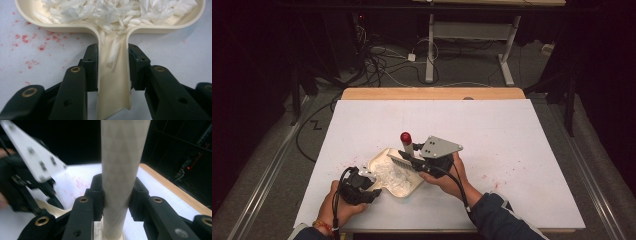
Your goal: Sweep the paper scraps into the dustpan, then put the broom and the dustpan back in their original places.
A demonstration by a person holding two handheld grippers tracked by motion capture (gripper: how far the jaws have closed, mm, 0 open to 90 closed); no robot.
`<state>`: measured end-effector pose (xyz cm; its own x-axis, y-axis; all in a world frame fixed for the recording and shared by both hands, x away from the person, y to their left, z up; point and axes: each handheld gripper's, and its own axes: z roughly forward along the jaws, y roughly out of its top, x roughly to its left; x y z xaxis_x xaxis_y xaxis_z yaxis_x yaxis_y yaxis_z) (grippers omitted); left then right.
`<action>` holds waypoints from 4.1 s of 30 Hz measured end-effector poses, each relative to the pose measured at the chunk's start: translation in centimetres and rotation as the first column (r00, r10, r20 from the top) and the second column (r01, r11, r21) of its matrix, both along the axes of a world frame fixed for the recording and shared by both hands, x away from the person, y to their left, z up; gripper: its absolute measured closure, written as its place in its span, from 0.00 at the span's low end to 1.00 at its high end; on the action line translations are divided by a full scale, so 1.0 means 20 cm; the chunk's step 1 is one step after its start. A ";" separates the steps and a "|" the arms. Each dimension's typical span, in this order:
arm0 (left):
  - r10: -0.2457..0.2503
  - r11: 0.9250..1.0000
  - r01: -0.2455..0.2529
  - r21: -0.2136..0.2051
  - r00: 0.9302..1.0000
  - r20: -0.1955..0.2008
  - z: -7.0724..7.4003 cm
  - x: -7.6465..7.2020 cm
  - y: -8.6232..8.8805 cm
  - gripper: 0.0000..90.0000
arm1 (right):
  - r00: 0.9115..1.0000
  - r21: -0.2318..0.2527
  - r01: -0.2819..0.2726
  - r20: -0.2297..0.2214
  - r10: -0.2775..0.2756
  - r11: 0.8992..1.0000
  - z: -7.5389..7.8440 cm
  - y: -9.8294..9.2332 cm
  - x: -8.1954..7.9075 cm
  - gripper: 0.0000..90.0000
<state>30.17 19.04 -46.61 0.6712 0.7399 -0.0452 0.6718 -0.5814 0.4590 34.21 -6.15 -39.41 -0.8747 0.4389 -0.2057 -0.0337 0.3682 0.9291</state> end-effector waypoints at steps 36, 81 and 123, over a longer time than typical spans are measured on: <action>0.032 0.999 -0.032 -0.006 0.999 0.016 0.01 0.01 -0.01 0.70 | 0.977 0.026 0.211 0.035 -0.212 0.977 0.19 -0.70 -0.12 0.78; 0.152 0.987 -0.149 -0.053 0.987 0.045 0.01 0.09 0.08 0.70 | 0.959 -0.052 0.231 -0.154 -0.236 0.972 0.07 -1.13 -0.37 0.78; 0.177 0.977 -0.135 -0.167 0.946 0.271 0.02 0.00 0.06 0.38 | 0.890 -0.159 0.252 -0.349 -0.293 0.955 0.06 -1.16 0.12 0.68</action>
